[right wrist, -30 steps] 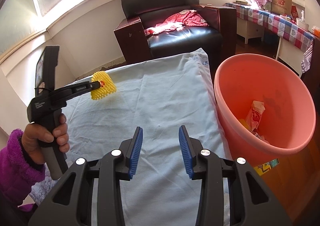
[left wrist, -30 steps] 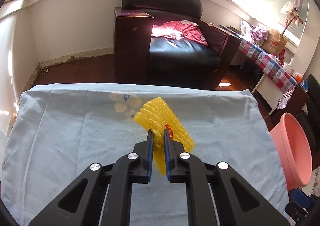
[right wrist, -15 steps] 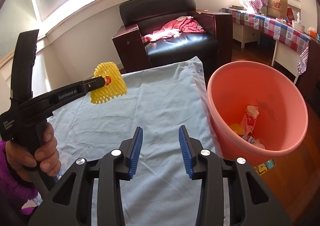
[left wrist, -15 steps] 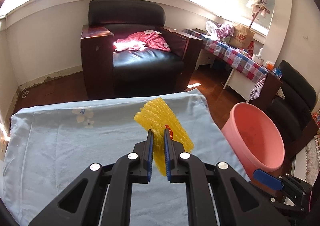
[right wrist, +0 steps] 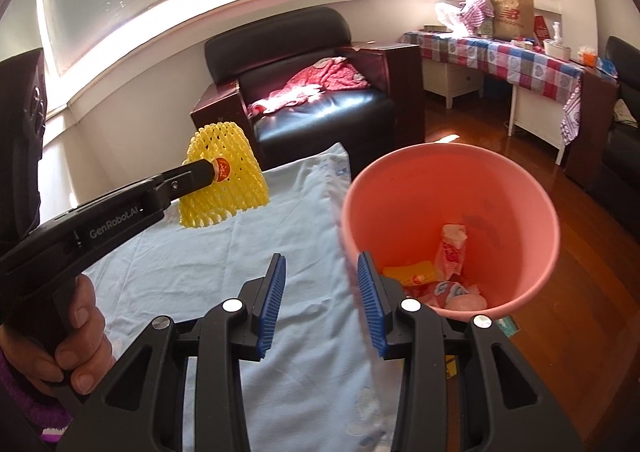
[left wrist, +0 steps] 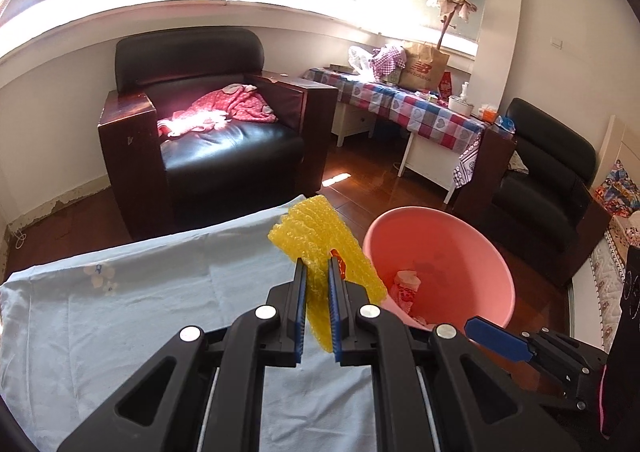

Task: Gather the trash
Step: 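Lift the foam sleeve with the left gripper and carry it over the basin, then open the left gripper to drop the foam sleeve into the basin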

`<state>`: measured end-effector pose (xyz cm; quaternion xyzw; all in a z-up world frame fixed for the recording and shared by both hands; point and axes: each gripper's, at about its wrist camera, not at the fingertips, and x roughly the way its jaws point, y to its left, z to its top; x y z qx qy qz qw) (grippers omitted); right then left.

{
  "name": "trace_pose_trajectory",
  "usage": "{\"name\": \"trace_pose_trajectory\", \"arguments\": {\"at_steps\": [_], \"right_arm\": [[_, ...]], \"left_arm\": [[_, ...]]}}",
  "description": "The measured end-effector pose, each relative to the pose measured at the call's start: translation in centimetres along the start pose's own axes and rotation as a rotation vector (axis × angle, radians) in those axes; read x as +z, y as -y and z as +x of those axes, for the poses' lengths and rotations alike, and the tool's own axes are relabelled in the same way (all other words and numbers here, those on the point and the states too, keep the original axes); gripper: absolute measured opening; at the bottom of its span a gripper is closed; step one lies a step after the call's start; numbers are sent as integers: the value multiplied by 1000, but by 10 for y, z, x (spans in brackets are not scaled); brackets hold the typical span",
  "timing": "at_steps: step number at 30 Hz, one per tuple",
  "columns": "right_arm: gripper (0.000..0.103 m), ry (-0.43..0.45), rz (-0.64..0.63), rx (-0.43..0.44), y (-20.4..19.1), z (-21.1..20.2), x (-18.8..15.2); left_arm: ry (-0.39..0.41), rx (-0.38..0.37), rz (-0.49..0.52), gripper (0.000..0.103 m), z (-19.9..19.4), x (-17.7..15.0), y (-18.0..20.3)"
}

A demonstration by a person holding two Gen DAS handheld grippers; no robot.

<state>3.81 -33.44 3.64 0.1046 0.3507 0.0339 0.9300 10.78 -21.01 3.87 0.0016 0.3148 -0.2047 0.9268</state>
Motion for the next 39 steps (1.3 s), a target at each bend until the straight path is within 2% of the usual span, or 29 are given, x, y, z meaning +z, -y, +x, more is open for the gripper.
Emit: {"name": "trace_pose_trajectory", "arguments": {"at_steps": [14, 21, 29, 30, 34, 39], "right_arm": [[38, 44, 141, -163, 69, -14, 2], [38, 30, 160, -193, 81, -6, -2], [38, 11, 174, -196, 87, 0, -5], [38, 9, 173, -195, 87, 1, -6], [38, 7, 169, -195, 87, 2, -6], [38, 1, 167, -193, 86, 4, -5]], "left_arm": [[-27, -90, 120, 9, 34, 7, 71], [-74, -105, 131, 10, 64, 6, 82], [-86, -120, 154, 13, 85, 8, 88], [-84, -120, 158, 14, 86, 8, 89], [-82, -124, 155, 39, 89, 10, 90], [-57, -147, 166, 51, 85, 11, 93]]}}
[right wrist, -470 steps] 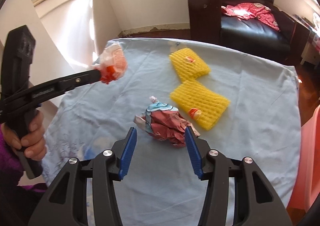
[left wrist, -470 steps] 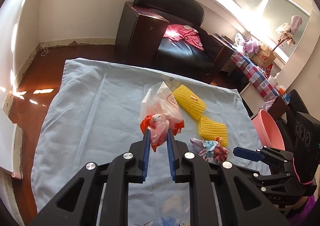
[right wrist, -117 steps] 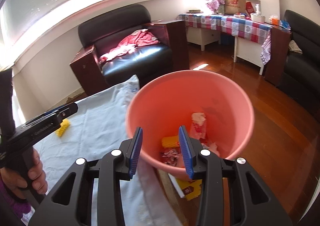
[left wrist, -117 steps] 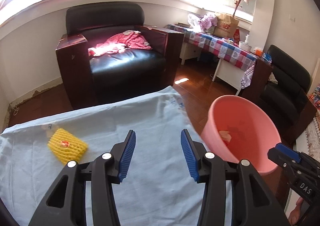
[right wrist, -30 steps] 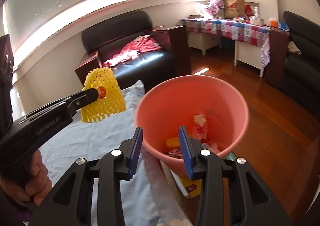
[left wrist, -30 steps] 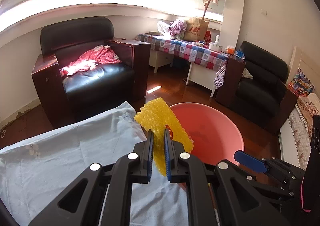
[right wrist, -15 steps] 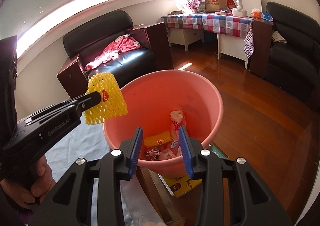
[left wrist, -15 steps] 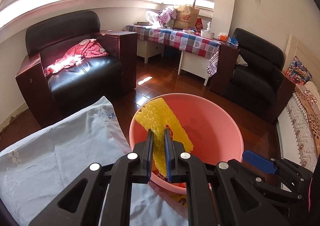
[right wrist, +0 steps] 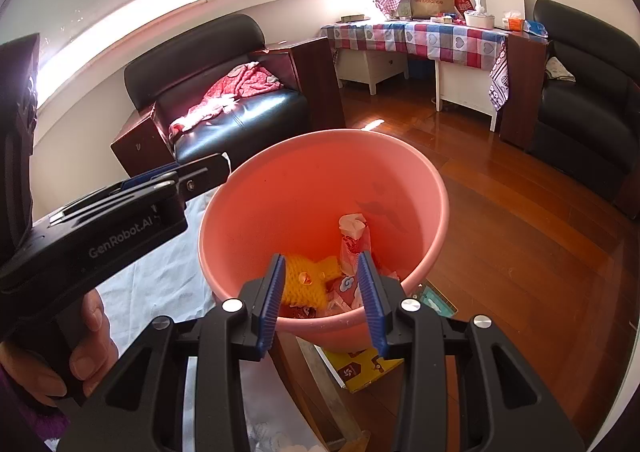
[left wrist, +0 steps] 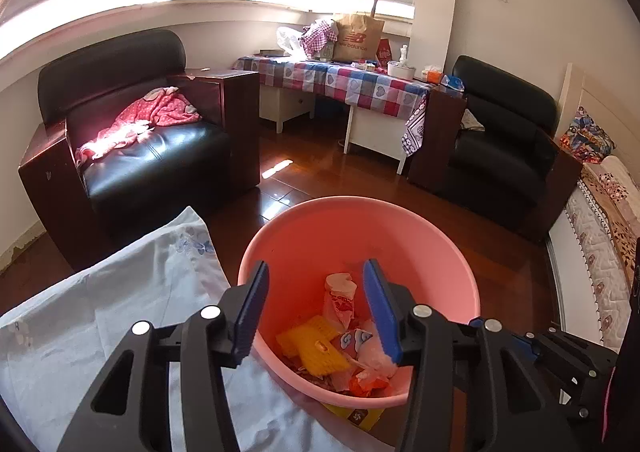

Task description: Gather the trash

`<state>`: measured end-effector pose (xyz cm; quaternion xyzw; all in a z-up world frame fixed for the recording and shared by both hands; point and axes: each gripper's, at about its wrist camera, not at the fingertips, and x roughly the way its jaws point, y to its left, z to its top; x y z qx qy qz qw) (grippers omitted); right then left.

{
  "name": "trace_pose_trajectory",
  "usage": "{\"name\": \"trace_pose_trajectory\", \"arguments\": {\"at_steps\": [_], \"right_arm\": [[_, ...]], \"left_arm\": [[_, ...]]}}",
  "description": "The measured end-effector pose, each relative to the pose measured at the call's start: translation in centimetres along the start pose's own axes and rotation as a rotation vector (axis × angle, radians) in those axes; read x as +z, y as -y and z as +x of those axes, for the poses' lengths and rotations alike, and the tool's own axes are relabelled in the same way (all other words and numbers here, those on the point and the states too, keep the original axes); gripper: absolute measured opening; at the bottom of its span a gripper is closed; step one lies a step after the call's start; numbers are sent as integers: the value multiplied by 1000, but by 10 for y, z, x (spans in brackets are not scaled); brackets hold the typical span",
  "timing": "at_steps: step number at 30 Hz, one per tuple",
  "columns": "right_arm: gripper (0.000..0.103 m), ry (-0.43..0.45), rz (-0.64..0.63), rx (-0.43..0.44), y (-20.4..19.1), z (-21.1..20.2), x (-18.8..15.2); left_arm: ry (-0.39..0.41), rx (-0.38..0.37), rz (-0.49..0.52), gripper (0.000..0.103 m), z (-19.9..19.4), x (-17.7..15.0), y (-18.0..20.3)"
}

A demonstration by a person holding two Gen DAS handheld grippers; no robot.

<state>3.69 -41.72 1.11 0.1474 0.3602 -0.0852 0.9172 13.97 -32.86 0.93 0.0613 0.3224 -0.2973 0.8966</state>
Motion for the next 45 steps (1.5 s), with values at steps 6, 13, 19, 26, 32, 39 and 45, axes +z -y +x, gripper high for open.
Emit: {"name": "trace_pose_trajectory", "arguments": {"at_steps": [6, 13, 19, 26, 32, 39, 45], "right_arm": [[38, 0, -4, 0, -3, 0, -1], [38, 2, -7, 5, -6, -1, -1], [38, 12, -12, 14, -12, -5, -2], [38, 28, -34, 12, -19, -13, -3], [49, 44, -54, 13, -30, -22, -6], [50, 87, -99, 16, -47, -34, -5], [50, 120, -151, 18, -64, -44, -3]], "left_arm": [[22, -27, 5, 57, -6, 1, 1], [14, -33, -14, 59, -11, 0, -3], [20, -17, -16, 59, -25, -5, -7], [24, 34, -40, 59, -46, -11, -13], [18, 69, -80, 59, -64, -17, -26], [33, 95, -113, 58, -85, -24, -39], [54, 117, -128, 58, -103, -31, -45]]}}
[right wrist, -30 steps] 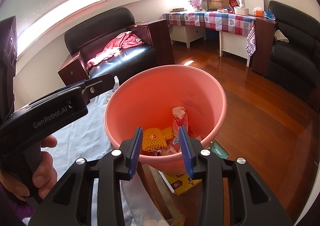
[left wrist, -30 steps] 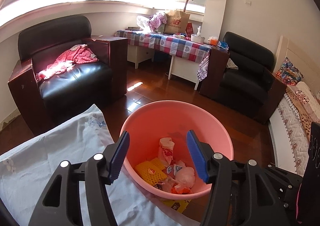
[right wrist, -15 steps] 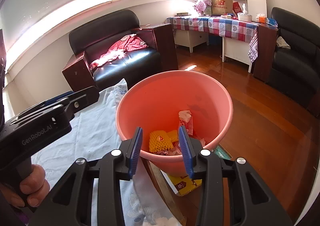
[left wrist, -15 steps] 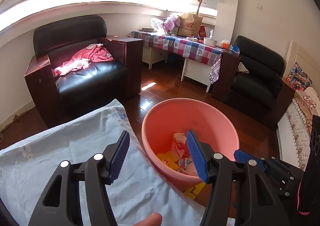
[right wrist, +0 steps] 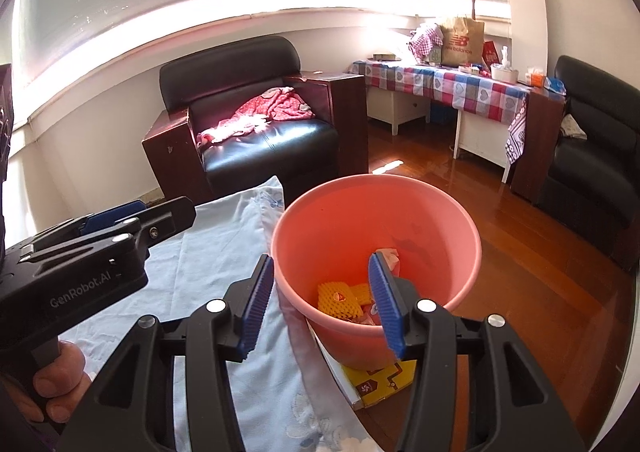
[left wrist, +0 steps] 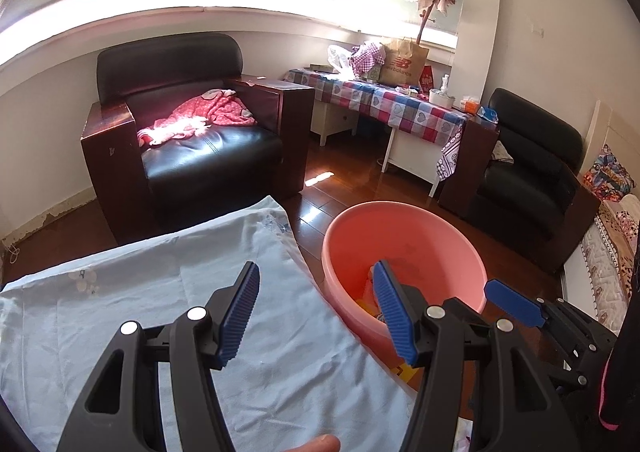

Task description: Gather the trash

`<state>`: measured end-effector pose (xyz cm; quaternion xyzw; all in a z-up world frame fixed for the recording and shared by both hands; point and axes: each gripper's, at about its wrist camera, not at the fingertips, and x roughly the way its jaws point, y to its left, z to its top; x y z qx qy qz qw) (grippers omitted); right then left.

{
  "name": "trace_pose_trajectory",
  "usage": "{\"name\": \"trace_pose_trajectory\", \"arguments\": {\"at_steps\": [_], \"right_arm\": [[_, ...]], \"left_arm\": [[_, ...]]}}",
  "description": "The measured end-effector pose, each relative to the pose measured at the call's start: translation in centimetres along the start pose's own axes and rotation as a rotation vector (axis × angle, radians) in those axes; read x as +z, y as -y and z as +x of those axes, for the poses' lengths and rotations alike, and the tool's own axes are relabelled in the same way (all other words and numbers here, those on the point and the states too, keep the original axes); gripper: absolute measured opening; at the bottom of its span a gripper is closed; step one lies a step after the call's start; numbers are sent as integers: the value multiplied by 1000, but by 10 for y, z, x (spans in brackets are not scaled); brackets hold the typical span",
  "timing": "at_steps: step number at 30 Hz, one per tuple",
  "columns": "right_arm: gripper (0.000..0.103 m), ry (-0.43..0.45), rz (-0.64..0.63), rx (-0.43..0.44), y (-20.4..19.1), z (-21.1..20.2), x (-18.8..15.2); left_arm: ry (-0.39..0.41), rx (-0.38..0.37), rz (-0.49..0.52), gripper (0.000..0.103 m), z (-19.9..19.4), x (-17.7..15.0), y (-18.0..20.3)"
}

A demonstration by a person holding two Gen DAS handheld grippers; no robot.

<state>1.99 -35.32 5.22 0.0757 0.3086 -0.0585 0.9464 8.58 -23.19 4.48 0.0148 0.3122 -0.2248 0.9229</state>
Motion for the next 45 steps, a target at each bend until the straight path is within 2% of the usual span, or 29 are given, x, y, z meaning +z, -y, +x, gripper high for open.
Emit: {"name": "trace_pose_trajectory", "arguments": {"at_steps": [15, 45], "right_arm": [[50, -17, -62, 37, -33, 0, -2], [50, -36, -84, 44, -41, 3, -4]], "left_arm": [[-10, 34, -35, 58, -16, -10, -22], [-17, 33, -50, 58, -18, -12, -31]]}}
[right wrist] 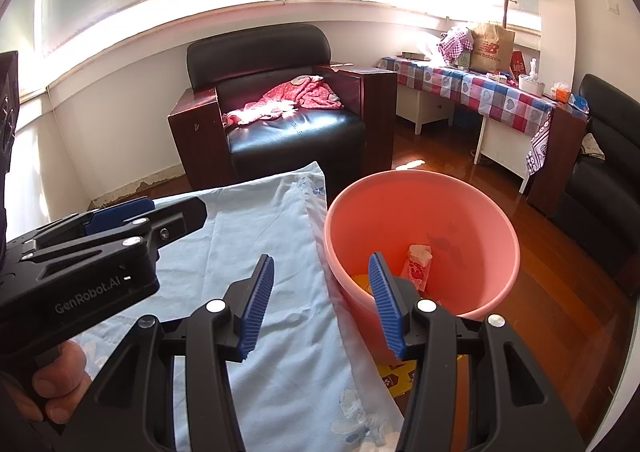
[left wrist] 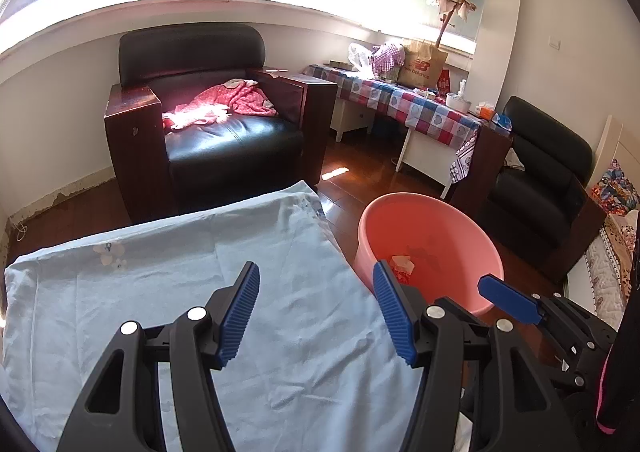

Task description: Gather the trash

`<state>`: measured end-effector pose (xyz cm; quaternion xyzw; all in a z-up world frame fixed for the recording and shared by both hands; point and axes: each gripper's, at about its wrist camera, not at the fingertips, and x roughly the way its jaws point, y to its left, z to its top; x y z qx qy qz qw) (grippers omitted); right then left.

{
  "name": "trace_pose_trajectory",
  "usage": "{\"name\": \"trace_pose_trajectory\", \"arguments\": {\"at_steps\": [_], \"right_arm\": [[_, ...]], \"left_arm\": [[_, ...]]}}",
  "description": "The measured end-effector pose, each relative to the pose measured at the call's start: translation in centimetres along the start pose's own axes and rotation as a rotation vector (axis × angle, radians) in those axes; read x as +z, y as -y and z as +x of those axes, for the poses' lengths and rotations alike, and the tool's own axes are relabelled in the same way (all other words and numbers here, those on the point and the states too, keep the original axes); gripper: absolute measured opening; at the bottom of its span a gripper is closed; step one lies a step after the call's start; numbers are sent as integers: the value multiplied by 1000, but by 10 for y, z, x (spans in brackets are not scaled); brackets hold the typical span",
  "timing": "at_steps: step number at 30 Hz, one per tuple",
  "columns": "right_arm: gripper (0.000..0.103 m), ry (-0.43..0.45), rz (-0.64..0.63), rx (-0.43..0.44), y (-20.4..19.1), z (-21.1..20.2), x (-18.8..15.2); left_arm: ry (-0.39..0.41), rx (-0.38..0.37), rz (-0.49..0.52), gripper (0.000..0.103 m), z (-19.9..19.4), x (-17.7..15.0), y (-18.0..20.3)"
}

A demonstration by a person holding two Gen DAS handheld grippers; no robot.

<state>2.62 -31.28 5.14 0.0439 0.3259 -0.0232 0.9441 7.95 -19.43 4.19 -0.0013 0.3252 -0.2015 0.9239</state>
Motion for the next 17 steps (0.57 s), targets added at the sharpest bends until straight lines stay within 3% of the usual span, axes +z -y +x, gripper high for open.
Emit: {"name": "trace_pose_trajectory", "arguments": {"at_steps": [17], "right_arm": [[50, -5, 2, 1, -1, 5, -2]], "left_arm": [[-17, 4, 1, 58, 6, -6, 1]]}}
